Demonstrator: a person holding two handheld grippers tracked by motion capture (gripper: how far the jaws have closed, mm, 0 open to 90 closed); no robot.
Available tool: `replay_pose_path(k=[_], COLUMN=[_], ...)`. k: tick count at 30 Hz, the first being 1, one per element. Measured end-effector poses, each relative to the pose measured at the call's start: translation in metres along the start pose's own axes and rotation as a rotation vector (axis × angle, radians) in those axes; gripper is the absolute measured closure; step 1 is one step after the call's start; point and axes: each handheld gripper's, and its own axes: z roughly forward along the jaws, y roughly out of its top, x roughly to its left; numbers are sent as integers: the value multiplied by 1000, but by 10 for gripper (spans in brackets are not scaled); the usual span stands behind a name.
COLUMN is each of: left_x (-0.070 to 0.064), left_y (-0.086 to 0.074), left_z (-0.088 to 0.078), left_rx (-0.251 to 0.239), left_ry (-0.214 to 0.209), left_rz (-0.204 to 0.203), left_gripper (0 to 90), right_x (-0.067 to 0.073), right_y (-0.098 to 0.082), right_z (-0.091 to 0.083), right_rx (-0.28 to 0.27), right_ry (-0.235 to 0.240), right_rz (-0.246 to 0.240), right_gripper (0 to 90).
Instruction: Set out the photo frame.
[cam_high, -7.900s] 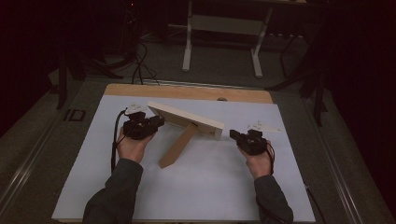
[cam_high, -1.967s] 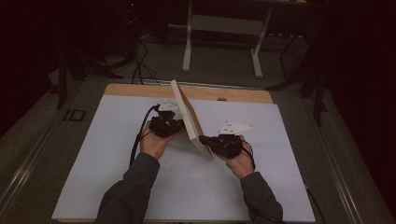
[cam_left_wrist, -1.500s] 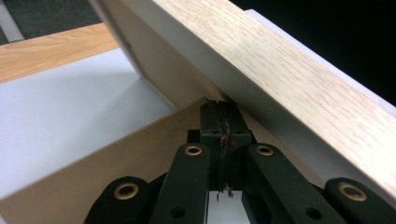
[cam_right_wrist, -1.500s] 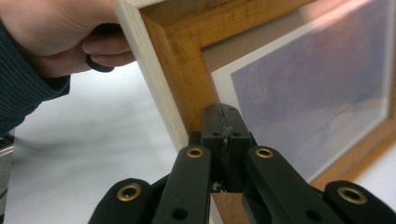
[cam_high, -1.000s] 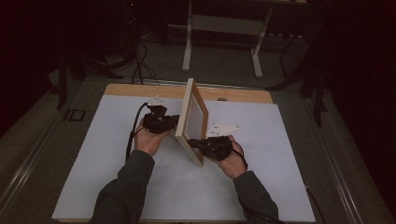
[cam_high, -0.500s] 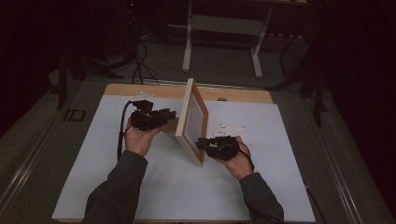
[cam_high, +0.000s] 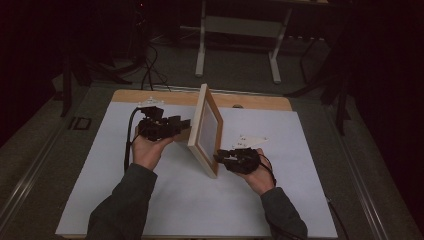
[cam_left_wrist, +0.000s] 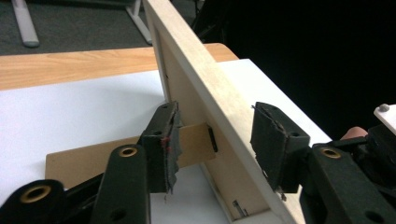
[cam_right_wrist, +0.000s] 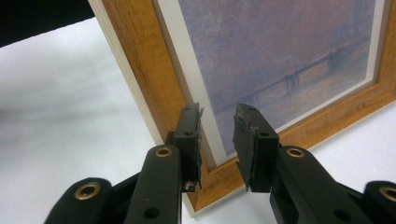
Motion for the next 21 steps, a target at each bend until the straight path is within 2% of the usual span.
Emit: replay_pose_path(k=[3, 11, 17, 21], left_x=[-6, -20, -29, -35], left_y=[2, 2, -3, -7], left_z=[0, 9, 20, 25], left_rx=[3, 51, 94, 115], left_ry=[9, 25, 70, 81], left_rz=[10, 38, 68, 87], left_gripper=[494, 462, 435, 419], right_x=[-1, -2, -3, -4], right_y=[-2, -5, -8, -13], right_z=[-1, -3, -2, -2], right_rx=[0, 3, 9, 15], right_ry=[-3, -3, -1, -2], right_rz=[0, 9, 16, 23], right_gripper=[706, 706, 706, 706])
